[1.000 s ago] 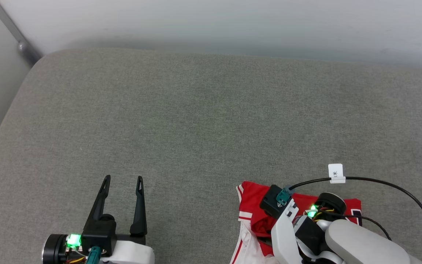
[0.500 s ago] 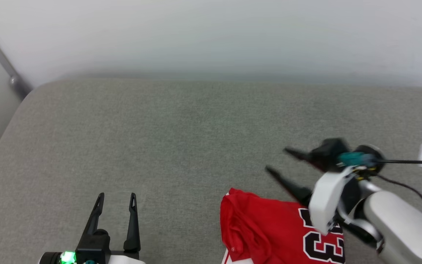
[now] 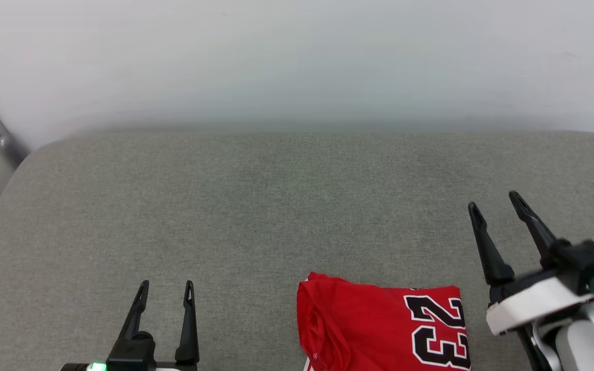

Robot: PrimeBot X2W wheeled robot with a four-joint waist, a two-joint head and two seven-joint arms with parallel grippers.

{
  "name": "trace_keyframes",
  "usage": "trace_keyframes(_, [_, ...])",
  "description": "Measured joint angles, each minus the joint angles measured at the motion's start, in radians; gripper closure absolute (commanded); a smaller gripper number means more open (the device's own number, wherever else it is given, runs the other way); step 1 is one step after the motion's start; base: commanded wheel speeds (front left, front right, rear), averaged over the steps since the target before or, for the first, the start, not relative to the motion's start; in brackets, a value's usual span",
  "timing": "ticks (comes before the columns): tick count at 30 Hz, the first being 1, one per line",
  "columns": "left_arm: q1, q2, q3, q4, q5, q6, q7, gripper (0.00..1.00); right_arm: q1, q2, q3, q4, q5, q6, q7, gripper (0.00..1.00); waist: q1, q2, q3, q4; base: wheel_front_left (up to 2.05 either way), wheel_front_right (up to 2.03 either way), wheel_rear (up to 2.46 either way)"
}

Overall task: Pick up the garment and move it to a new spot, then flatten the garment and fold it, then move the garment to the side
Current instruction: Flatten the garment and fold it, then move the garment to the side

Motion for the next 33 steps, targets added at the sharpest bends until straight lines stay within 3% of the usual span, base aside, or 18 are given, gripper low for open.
trace_keyframes(7, [0.008,-0.003,0.008,-0.004,-0.001,-0.008,0.0,0.0,0.158,0.136,-0.135,-0.112,-0.065,0.0,-0.012,0.0,0.0,0.0,-0.011,-0.007,0.0,0.0,0.0])
trace_keyframes(13, [0.022,-0.007,0.014,-0.006,-0.002,-0.01,0.0,0.0,0.26,0.185,-0.192,-0.18,-0.075,0.0,-0.012,0.0,0.0,0.0,-0.016,-0.01,0.0,0.0,0.0])
trace_keyframes(33, [0.042,-0.022,0.017,-0.021,-0.003,-0.026,0.0,0.0,0.356,0.202,-0.223,-0.215,-0.052,0.0,-0.012,0.0,0.0,0.0,-0.021,0.004,0.0,0.0,0.0])
